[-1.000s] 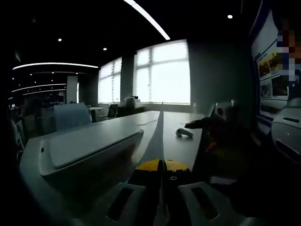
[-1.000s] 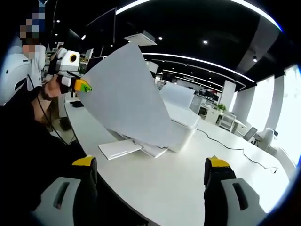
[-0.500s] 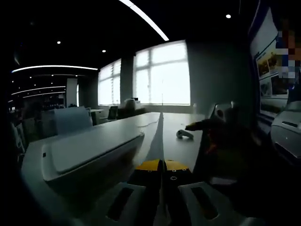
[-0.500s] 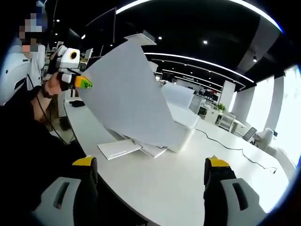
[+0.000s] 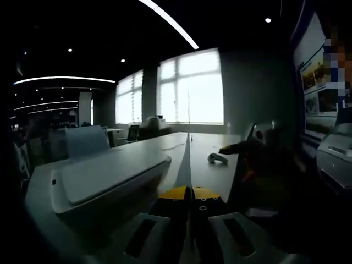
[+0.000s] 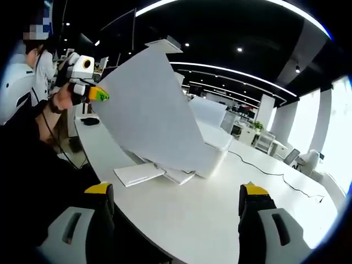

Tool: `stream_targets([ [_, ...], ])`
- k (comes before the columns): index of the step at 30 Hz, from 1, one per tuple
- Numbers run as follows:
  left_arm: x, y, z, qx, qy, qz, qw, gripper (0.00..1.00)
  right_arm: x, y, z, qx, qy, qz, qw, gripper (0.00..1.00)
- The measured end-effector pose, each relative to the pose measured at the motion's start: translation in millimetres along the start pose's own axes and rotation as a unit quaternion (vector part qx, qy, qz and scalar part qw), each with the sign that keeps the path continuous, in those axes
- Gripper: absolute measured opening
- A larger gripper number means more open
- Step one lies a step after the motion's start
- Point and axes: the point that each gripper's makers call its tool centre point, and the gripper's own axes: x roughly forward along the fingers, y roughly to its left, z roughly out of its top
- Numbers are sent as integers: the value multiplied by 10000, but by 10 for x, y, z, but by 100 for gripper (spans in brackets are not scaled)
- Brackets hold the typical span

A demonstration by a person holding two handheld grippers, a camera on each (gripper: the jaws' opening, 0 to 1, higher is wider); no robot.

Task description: Remove the paper from the printer output slot and place it on top of the printer

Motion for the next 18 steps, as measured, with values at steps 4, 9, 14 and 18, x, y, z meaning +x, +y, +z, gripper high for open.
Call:
stream_targets([
  [4,2,-7,21,26,-11,-3,10000,5,2,-3,-9,4,9,7,10000,89],
  [9,3,-16,42,62,-10,-1,10000,5,5,-8,-19,10,14,13,10000,89],
  [14,0,-24,64,85,-22,0,10000,5,-5,-12,-18,9,9,10,10000,89],
  [18,-10,-28,83,110,-33,6,9999,5,-1,-13,-20,4,17,8,10000,89],
])
